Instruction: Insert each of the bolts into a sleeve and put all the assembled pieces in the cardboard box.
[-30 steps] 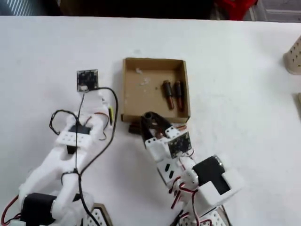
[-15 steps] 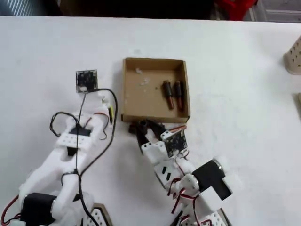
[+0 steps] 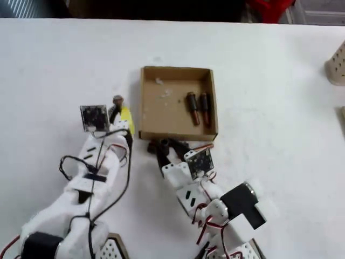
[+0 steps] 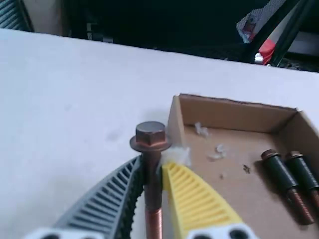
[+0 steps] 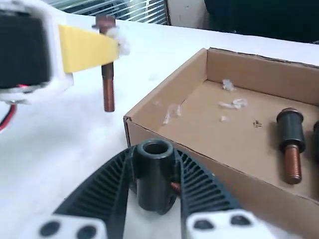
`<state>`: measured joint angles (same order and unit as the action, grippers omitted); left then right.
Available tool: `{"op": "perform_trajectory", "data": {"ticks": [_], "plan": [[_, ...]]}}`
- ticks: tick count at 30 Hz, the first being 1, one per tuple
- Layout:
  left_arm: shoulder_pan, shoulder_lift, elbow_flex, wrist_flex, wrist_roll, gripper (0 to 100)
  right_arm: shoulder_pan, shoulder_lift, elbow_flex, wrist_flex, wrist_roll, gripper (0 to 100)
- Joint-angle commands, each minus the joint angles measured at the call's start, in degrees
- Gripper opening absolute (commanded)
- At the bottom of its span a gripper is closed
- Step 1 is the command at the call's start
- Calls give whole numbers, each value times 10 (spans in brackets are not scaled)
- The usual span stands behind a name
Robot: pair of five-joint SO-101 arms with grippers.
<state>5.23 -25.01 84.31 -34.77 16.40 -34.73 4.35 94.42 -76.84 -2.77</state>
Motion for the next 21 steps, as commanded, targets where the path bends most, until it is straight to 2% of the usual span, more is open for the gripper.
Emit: {"op": "perform_trajectory", "data": {"ticks": [1, 4, 14, 18, 21], "plan": [[45, -121, 23, -22, -3, 22, -6, -16, -13, 0, -5, 16], [66, -213, 41, 41, -3, 22, -6, -15, -13, 0, -5, 16], [150, -559, 41, 404, -3, 22, -6, -15, -13, 0, -5, 16], [182, -670, 41, 495, -3, 22, -6, -15, -13, 0, -5, 16], [196, -724, 40, 532, -3, 22, -6, -15, -13, 0, -5, 16]]}}
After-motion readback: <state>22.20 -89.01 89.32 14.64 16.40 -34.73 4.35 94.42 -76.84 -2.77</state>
